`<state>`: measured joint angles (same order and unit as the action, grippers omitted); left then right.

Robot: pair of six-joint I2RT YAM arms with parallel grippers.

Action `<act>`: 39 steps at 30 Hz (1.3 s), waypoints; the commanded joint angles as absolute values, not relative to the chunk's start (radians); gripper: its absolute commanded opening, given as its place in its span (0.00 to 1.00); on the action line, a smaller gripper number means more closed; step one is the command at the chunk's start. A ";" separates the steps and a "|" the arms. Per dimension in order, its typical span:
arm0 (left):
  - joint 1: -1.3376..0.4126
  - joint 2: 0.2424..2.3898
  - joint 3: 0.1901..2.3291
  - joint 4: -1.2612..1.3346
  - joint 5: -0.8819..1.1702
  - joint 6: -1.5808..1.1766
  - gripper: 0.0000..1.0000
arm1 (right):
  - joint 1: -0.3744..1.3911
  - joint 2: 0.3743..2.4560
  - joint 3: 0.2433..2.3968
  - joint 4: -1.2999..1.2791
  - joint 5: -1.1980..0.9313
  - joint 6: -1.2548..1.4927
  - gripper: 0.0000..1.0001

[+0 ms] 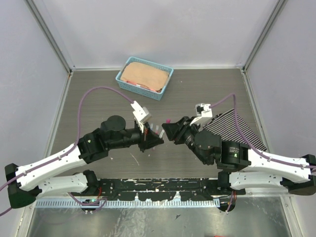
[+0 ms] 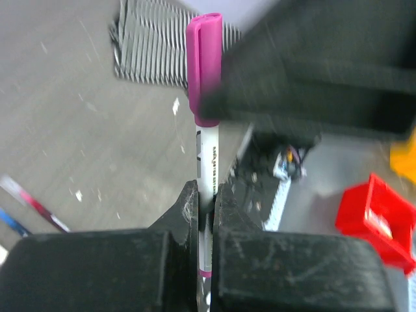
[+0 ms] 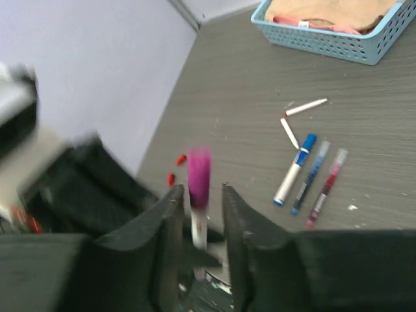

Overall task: Insert the pens into the pen caps
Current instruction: Press the pen cap onto the pen, then place the pen at the center of the board.

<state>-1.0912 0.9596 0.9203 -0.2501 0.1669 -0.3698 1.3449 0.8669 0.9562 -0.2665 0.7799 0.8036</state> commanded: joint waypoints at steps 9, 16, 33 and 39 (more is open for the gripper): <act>-1.058 0.947 0.793 -0.099 -0.058 -0.381 0.00 | 1.406 0.850 1.160 -0.480 1.014 0.535 0.61; -1.058 1.111 0.899 -0.279 -0.211 -0.409 0.00 | 1.377 0.892 1.158 -0.830 1.104 0.758 0.74; -1.051 1.705 1.217 -0.547 -0.375 -0.732 0.01 | 0.788 0.789 0.973 -0.735 0.440 0.679 0.76; -1.049 1.800 1.253 -0.561 -0.400 -0.771 0.00 | 0.789 0.742 0.935 -0.745 0.433 0.703 0.75</act>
